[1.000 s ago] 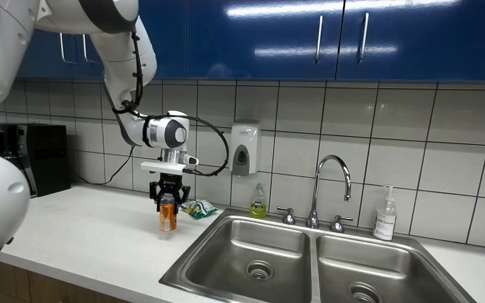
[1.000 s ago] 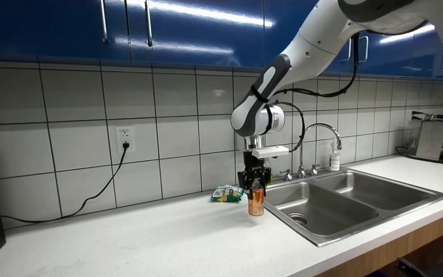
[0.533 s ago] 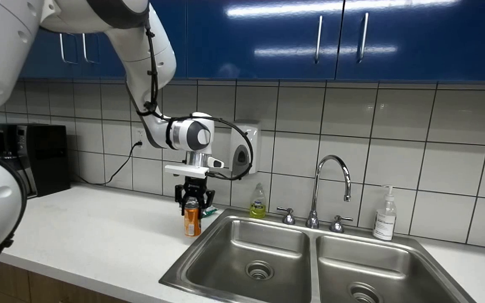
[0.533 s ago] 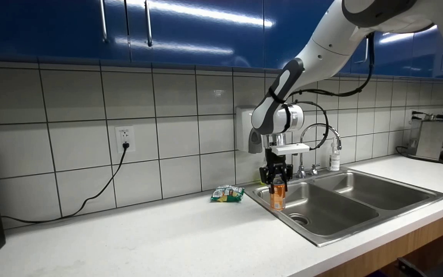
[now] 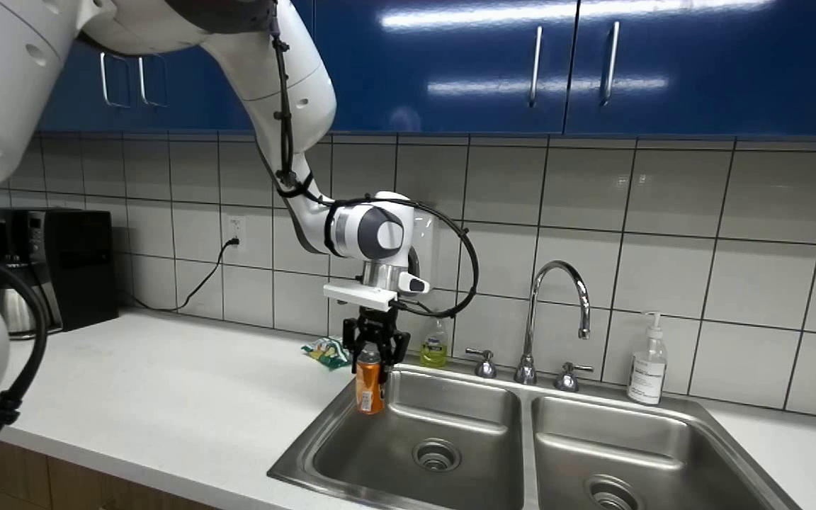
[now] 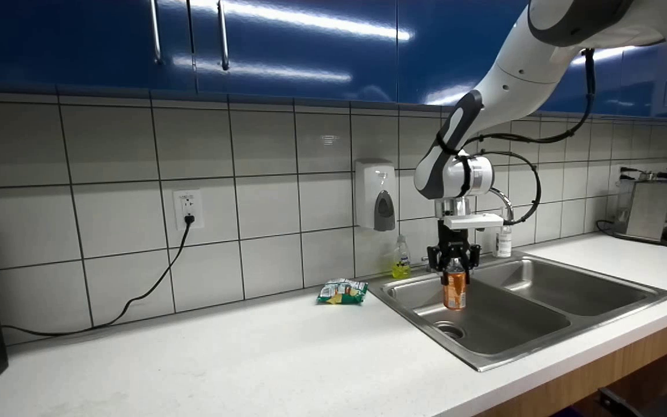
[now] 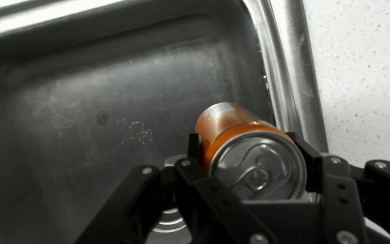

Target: Put the can in the sink

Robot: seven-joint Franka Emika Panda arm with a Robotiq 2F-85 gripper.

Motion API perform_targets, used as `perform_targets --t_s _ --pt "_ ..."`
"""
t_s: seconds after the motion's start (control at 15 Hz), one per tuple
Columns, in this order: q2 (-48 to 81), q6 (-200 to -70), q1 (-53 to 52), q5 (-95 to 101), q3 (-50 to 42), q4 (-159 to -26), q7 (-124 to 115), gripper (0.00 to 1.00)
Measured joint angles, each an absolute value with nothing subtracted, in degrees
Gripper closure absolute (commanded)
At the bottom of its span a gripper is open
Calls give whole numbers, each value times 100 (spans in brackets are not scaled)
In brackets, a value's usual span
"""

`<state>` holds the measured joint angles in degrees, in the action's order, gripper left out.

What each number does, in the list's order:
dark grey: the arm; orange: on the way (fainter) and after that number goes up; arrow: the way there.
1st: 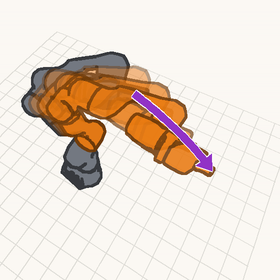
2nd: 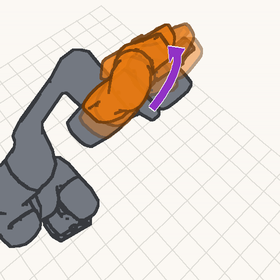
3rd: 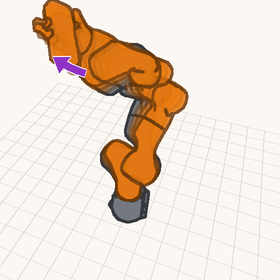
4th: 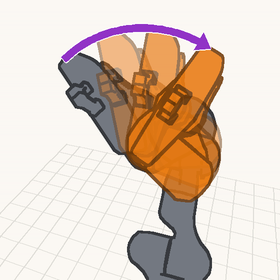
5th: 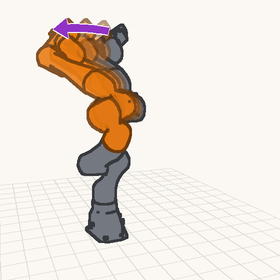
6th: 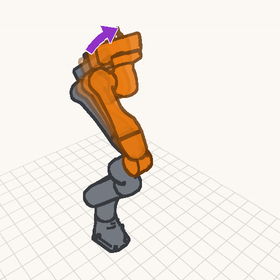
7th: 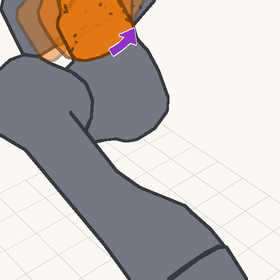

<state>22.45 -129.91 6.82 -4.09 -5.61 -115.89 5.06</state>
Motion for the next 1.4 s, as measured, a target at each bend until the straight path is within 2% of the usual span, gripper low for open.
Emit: perform_targets --t_s 0.53,1.4 --pt "2509 -13165 1073 -595 -745 -11606 506 61" --pt "4156 -13807 1368 -757 -751 -10816 506 61"
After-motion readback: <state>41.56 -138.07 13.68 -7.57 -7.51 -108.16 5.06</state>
